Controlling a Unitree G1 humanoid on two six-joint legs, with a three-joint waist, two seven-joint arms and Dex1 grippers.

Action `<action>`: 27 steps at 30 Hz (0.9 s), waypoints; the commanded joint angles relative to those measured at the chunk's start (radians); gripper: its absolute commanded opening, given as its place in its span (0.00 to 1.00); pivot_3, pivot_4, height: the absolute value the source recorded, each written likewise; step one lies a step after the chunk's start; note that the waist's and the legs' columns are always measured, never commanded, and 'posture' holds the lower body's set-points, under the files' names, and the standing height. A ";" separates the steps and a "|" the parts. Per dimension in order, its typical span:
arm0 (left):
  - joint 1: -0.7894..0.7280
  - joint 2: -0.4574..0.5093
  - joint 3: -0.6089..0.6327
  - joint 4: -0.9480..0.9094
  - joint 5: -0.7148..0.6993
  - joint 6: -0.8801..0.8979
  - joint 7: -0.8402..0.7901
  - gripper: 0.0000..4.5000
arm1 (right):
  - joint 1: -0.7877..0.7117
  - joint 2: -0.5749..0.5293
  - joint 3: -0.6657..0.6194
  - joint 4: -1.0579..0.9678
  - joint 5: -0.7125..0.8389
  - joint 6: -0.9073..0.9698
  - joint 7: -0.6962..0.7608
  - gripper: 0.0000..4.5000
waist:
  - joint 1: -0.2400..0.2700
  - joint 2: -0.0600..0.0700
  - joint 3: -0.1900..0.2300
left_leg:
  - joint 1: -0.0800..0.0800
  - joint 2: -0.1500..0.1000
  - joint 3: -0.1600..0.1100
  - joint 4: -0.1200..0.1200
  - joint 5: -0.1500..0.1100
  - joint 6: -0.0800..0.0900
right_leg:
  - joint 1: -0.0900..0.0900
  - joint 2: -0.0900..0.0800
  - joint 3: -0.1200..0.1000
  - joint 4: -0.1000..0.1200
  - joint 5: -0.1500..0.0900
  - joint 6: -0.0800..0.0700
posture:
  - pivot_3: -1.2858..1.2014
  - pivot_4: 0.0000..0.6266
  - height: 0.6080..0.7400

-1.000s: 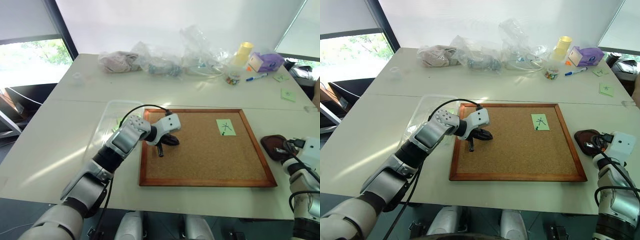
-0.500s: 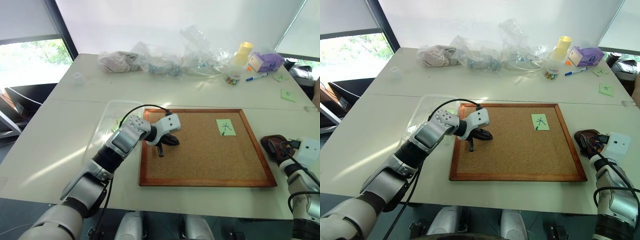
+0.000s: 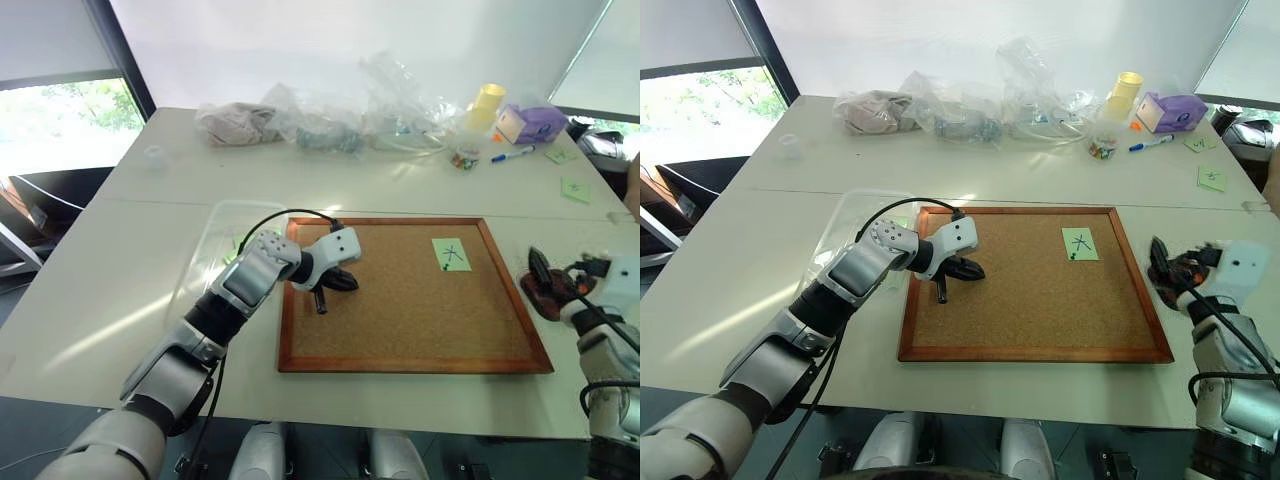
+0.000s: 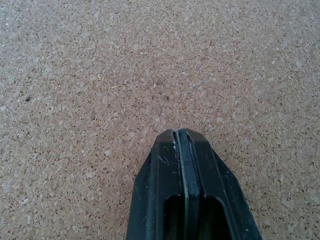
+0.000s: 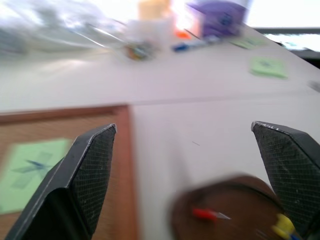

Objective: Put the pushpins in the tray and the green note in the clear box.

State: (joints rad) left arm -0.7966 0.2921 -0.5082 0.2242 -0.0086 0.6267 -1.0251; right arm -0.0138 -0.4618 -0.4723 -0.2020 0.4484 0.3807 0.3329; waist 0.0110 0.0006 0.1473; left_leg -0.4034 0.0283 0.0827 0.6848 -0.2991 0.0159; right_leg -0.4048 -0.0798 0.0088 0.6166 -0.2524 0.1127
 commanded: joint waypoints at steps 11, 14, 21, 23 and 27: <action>0.018 0.001 -0.037 0.041 0.037 0.014 0.013 0.00 | -0.069 0.057 0.203 0.060 -0.042 0.017 0.044 0.99 | 0.002 0.000 0.000 | 0.000 -0.001 0.000 0.000 0.000 0.000 | 0.000 0.000 -0.001 0.000 0.000 0.000 | 0.52 0.24 0.99; 0.019 0.001 -0.037 0.041 0.037 0.015 0.014 0.00 | -0.076 0.061 0.213 0.085 -0.051 0.014 0.040 0.99 | 0.002 0.000 0.000 | -0.001 -0.001 0.000 0.000 0.000 0.000 | 0.000 0.000 0.000 0.000 0.000 0.000 | 0.52 0.24 0.99; 0.018 -0.002 -0.037 0.043 0.037 0.015 0.017 0.00 | -0.081 0.068 0.219 0.115 -0.065 0.004 0.042 0.38 | 0.001 0.000 0.000 | 0.000 -0.001 0.000 0.000 0.000 0.000 | 0.000 0.000 -0.001 0.000 0.000 0.000 | 0.52 0.24 0.99; 0.019 -0.002 -0.037 0.043 0.038 0.015 0.018 0.00 | -0.081 0.068 0.221 0.116 -0.062 0.012 0.045 0.13 | 0.001 0.000 0.000 | 0.000 -0.001 0.000 0.000 0.000 0.000 | 0.000 0.000 -0.001 0.000 0.000 0.000 | 0.52 0.24 0.99; 0.018 -0.003 -0.037 0.046 0.038 0.014 0.019 0.00 | -0.081 0.072 0.223 0.117 -0.058 0.018 0.050 0.02 | 0.001 0.000 0.000 | 0.000 -0.001 0.000 0.000 0.000 0.000 | 0.000 0.000 -0.001 0.000 0.000 0.000 | 0.52 0.24 0.99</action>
State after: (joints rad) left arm -0.7980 0.2889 -0.5083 0.2336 -0.0086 0.6221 -1.0233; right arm -0.0847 -0.3929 -0.2393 -0.0728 0.3857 0.4056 0.3818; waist 0.0124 0.0004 0.1474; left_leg -0.4037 0.0274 0.0825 0.6850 -0.2991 0.0159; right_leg -0.4048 -0.0801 0.0082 0.6165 -0.2524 0.1127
